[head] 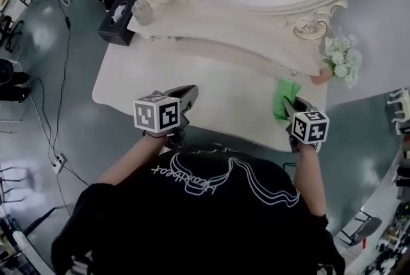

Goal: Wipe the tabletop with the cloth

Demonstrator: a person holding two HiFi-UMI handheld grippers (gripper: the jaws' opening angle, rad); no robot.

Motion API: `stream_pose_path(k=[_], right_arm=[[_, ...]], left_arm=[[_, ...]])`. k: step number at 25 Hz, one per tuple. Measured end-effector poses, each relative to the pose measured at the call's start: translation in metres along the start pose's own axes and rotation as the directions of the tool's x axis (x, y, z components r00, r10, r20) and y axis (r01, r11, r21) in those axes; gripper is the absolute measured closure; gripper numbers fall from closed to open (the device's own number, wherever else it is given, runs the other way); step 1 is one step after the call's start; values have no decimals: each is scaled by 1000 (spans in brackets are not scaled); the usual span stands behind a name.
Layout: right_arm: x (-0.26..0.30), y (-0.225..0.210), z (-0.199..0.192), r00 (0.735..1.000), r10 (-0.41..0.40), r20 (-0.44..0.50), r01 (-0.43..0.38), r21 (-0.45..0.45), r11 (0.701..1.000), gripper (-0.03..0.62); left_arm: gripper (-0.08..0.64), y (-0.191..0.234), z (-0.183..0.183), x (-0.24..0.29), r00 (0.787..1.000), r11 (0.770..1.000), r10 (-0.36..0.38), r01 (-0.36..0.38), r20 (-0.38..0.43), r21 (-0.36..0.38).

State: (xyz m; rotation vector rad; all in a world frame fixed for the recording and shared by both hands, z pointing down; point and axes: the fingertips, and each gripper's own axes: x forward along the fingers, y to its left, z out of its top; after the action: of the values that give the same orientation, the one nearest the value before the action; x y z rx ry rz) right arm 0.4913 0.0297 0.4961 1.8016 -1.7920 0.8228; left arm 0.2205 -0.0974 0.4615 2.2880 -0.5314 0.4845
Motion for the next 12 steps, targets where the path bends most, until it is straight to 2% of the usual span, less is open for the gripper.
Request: stream_pose_path(k=[5,9,12], right_arm=[[41,124,44,983,182,31,-180,-46,983,537],[76,223,77,941,337,44,-333,-71,940,535],[102,294,92,906,422,29,-418,-87,904,535]], left_arm=[[556,57,10,-59,998,998,58,-56,39,-41],[557,107,13,-110,990,990,117,-110,78,-87],[557,145,10,-148,982,982,159,-147,101,-122]])
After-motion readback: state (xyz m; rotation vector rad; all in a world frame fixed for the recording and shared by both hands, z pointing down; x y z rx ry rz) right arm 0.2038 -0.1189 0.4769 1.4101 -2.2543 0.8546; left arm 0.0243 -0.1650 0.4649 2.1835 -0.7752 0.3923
